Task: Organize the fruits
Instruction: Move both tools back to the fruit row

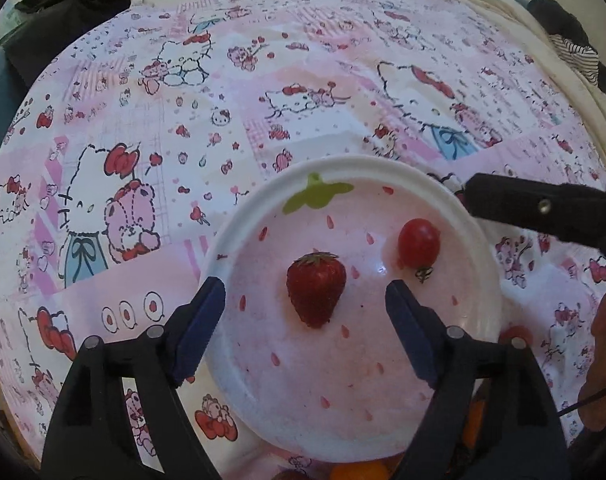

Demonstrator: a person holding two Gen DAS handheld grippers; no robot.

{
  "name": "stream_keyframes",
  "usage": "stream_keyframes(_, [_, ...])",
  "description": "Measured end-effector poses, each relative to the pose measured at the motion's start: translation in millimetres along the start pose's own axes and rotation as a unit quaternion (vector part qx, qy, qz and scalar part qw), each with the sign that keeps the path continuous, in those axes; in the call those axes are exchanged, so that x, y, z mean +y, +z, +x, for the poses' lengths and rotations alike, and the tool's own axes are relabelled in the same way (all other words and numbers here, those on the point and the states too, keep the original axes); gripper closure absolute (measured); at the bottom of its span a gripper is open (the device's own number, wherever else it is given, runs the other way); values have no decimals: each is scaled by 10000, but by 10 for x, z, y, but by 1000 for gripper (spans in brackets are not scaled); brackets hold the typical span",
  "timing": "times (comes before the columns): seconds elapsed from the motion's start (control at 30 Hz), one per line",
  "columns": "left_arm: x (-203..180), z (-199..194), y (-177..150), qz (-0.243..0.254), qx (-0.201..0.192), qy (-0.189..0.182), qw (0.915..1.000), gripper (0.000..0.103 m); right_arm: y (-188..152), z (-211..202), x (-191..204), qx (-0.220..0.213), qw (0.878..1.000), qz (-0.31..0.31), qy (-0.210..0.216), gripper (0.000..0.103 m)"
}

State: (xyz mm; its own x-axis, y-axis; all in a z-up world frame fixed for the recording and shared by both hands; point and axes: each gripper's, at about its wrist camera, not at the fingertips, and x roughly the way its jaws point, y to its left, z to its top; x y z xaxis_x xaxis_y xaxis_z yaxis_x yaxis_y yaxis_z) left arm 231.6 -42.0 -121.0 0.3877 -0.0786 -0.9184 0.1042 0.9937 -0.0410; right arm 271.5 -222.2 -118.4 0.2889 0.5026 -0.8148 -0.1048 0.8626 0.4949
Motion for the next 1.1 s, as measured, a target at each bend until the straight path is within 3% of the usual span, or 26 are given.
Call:
stream_keyframes(0.57, [233,-912,-158,-225,-747,286,9965,23,-243,-799,33,-608,9981,10,35,19])
stream_keyframes(1.1, [468,-1501,-800,-1083,-932,206,9895,23,-935,-1327,73,-861,9963,60,-26,19])
